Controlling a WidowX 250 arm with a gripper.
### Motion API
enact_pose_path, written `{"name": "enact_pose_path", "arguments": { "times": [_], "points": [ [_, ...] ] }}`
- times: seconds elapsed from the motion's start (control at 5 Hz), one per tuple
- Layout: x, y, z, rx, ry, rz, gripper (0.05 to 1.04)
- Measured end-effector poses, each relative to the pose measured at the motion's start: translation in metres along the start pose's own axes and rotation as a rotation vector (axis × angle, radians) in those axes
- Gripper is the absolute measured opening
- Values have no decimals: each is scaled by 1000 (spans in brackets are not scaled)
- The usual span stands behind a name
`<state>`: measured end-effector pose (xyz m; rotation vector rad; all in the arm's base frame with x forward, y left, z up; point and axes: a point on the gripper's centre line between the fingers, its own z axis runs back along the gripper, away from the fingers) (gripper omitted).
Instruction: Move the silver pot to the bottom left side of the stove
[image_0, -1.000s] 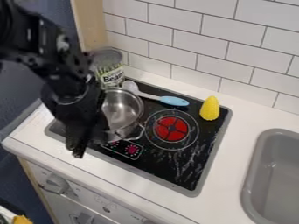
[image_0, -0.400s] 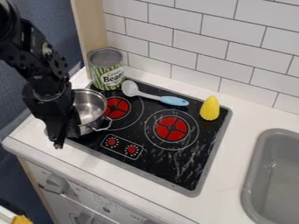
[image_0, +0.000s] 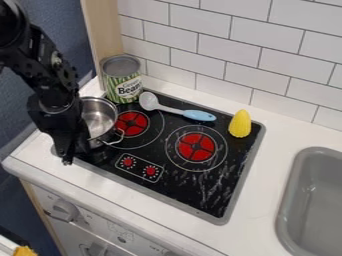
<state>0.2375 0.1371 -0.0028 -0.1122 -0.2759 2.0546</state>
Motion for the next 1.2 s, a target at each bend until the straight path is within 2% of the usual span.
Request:
{"name": "enact_pose_path", "arguments": {
  "times": [0.2,0.4,0.6,0.8,1.0,1.2],
  "points": [
    [-2,3,0,16,9,35,259],
    [-1,7,0,40,1,22,532],
    [-3,5,8,19,16,26,842],
    [-8,2,17,-1,16,12,1013],
    [-13,-6,44,-56,-2,10,1010],
    [-13,-8,63,-82,-40,39,1003]
  ]
}}
